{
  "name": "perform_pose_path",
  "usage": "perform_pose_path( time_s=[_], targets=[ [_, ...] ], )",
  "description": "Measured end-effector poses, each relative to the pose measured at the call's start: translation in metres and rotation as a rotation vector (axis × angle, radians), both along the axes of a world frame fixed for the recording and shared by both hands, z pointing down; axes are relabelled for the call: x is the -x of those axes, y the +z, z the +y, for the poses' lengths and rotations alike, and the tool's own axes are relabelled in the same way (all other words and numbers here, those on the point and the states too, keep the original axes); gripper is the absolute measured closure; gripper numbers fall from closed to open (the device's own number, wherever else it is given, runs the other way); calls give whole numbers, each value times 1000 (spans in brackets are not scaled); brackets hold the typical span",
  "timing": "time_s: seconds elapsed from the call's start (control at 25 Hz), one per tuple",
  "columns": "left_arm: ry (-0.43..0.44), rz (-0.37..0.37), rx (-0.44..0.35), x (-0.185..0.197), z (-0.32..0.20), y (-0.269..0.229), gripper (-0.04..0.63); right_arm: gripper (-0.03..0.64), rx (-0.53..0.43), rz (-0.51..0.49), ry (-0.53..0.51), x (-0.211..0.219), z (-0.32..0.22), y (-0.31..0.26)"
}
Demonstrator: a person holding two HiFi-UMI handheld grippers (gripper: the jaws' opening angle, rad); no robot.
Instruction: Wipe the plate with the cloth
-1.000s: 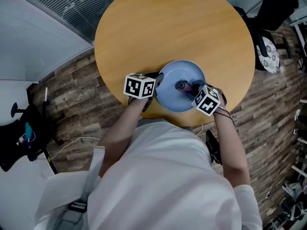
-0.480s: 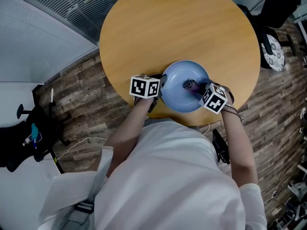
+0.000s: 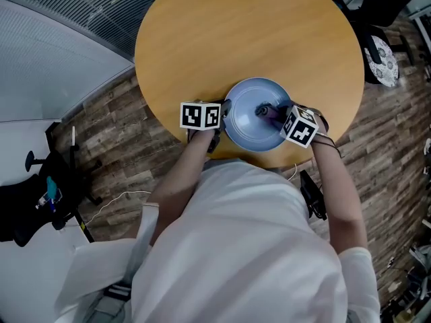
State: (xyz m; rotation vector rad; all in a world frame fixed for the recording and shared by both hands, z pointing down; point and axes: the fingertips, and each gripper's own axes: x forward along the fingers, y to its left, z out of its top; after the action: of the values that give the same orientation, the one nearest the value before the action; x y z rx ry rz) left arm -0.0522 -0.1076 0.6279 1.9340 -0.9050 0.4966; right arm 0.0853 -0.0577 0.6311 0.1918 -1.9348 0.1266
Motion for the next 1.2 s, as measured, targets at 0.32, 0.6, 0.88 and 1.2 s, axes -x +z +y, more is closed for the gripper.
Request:
perform_pose_path(
  time_s=[0.32,0.6,0.88,1.2],
  targets=[
    [-10,-8,11,1,0,4,565,523,-7,47,-73,7,5,2],
    [-9,-23,3,2,-1,4,566,523,-5,53,-112,20,12,4],
    [-9,-23,1,0,-2,3,566,523,12,34,-125,36,12,3],
    [-14,-24,0,1,-2,3,566,523,16,3,-142,62,15,0]
  ],
)
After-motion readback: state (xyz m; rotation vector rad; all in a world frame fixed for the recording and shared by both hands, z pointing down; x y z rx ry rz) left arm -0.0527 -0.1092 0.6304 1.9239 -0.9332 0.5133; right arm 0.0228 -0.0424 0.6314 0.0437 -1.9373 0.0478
